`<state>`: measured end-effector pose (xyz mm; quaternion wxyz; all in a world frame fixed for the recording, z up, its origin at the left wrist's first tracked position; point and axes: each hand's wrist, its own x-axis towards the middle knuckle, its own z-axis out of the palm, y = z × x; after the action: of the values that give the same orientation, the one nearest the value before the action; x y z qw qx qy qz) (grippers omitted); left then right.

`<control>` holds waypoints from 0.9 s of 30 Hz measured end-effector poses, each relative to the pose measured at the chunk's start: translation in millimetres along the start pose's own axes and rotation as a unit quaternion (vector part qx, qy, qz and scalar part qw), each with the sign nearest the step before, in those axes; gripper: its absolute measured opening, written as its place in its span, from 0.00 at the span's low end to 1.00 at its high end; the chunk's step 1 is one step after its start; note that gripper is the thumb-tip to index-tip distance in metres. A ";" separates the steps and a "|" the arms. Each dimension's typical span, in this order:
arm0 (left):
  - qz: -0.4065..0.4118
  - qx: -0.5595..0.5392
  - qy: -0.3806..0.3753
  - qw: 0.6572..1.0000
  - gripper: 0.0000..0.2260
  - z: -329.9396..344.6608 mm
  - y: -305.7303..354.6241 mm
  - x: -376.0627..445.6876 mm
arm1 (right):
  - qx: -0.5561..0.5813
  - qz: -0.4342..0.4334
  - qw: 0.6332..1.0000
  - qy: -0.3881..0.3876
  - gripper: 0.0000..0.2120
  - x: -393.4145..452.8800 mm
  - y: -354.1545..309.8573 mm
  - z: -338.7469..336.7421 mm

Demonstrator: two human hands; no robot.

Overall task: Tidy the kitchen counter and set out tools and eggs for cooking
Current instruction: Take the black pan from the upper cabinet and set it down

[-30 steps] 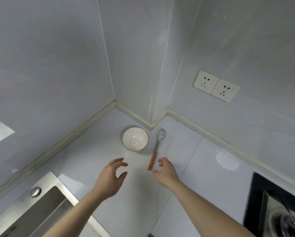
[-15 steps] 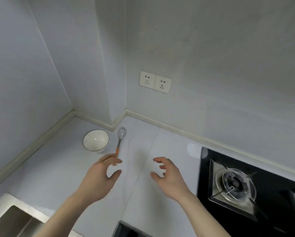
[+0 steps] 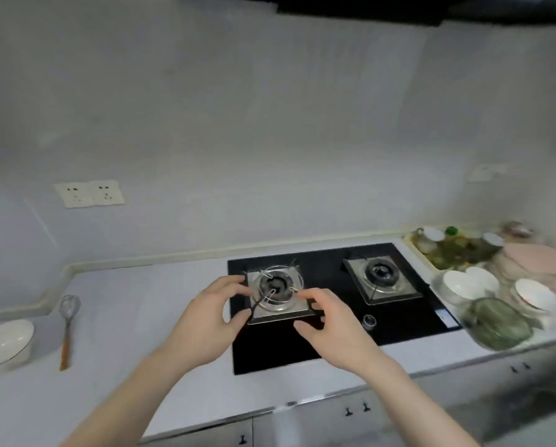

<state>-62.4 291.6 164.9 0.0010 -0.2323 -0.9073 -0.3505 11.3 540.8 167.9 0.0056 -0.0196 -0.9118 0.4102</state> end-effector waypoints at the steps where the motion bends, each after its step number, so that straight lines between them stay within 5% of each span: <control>1: 0.027 -0.002 -0.009 1.000 0.12 12.6 22.4 0.8 | 0.001 0.010 1.000 0.014 0.21 -17.9 11.1 -19.6; 14: 0.208 0.000 -0.069 0.976 0.13 129.5 272.0 46.4 | -0.042 0.051 0.975 0.211 0.20 -174.6 104.2 -239.4; 27: 0.318 -0.025 -0.036 0.947 0.14 228.1 461.4 172.2 | -0.098 0.053 0.950 0.291 0.19 -196.1 200.7 -440.6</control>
<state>15.6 807.5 314.4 0.0735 -0.5215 -0.7764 -0.3462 225.1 995.4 311.1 0.2470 -0.1872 -0.9039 0.2949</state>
